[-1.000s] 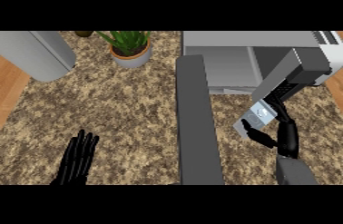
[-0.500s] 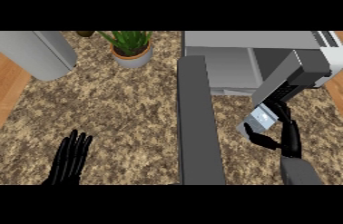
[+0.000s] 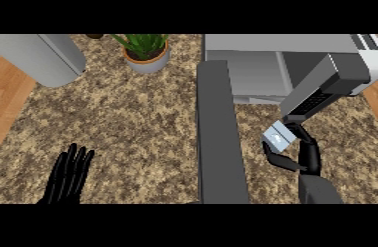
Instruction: Pick up the milk, place it into the microwave and close the microwave
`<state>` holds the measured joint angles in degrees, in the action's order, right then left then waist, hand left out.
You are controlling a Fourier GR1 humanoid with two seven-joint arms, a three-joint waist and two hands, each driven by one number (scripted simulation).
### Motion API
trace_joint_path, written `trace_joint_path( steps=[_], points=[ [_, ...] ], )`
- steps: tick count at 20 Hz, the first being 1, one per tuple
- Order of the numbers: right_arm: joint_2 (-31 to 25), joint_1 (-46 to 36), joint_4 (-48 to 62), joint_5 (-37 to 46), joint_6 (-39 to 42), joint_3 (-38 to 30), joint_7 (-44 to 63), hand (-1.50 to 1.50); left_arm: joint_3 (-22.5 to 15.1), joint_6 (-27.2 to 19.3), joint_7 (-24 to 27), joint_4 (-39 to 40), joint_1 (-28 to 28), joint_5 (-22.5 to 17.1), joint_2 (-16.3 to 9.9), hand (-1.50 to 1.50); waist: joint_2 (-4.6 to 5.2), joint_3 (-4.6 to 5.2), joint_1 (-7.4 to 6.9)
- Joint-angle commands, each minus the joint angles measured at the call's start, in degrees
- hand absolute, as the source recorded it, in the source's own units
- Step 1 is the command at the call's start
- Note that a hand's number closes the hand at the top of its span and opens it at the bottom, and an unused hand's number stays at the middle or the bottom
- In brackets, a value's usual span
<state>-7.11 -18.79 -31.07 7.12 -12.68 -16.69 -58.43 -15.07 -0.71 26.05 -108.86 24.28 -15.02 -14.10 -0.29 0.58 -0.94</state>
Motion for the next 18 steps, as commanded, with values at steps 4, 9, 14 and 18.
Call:
trace_joint_path(
  steps=[4, 9, 14, 18],
  points=[
    [5.34, -2.30, 3.77, -0.79, 2.58, 1.50, -5.62, 1.50, -0.67, 0.18, 1.07, 0.60, 1.68, 1.00, 1.31, -1.50, 0.42, -0.64, 0.09],
    [6.51, -1.65, -3.60, -1.36, 2.39, 4.10, -1.68, 1.50, 4.73, 5.25, 1.06, -0.92, 3.44, -3.80, -2.09, -1.50, 0.25, -0.58, 0.46],
    [7.01, 0.24, -11.92, -5.91, -6.76, 13.89, 5.58, 1.50, 4.38, 4.51, 0.42, 1.19, 2.33, -2.33, -0.21, -1.50, 0.11, -0.55, 0.75],
    [7.06, 2.30, -20.42, -3.54, -9.55, 15.26, 12.54, 1.50, 3.83, 3.39, -1.12, -0.09, 2.00, -0.44, 0.97, -1.50, 0.12, -0.55, 0.95]
  ],
)
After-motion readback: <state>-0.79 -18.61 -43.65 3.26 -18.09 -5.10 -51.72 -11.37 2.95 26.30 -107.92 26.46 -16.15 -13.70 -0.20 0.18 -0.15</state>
